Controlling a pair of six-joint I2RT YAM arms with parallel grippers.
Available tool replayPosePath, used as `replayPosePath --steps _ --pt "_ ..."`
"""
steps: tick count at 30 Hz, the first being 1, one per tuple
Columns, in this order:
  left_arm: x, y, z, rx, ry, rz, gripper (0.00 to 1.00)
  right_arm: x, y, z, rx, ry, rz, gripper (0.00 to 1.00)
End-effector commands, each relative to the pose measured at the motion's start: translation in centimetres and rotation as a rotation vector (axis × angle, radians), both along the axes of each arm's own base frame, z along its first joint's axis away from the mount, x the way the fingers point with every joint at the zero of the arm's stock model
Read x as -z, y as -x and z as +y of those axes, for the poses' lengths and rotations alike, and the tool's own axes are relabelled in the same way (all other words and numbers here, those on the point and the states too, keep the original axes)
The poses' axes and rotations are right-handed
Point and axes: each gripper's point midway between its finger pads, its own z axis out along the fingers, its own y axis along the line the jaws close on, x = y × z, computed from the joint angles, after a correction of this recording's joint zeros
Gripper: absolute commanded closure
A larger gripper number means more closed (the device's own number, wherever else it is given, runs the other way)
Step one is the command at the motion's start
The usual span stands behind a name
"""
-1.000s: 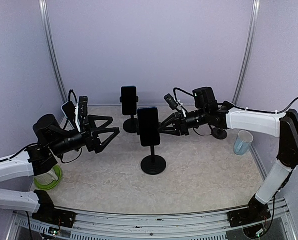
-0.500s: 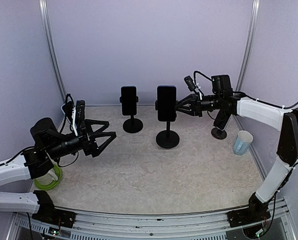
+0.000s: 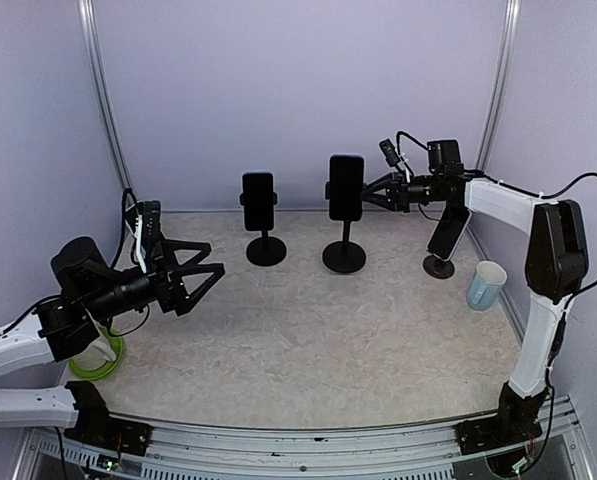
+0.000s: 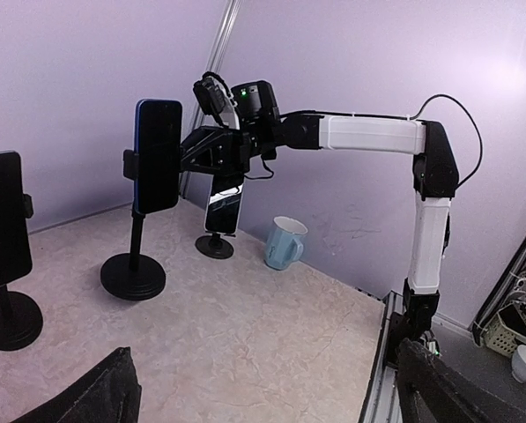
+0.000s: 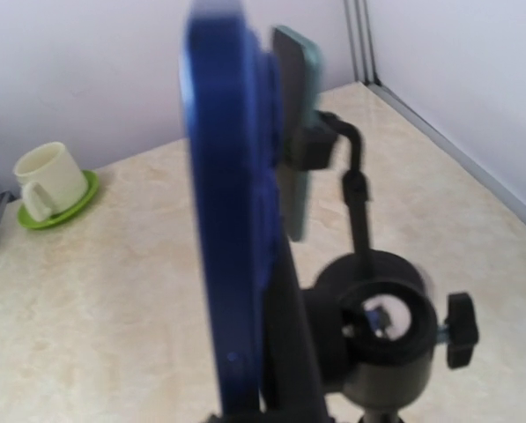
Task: Place the phone on the phone stand
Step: Place the phone stand with the phone at the center of the board.
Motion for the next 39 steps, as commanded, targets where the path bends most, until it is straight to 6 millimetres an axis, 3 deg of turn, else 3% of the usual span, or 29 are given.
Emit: replayPosePath --steps 1,11,39 --pt "-0.1 0.1 0.4 -0.013 0.008 0.009 0.01 -4.2 -0.3 -0.2 -0.098 -0.046 -0.173 1.0" --pt "-0.7 0.9 1.2 -0.017 0.028 -0.004 0.01 -2.3 -3.7 -1.9 -0.11 -0.045 -0.179 1.0" --pt "-1.4 1.7 1.1 0.003 0.047 -0.002 0.01 2.0 -5.4 -1.9 -0.125 -0.039 -0.202 0.99"
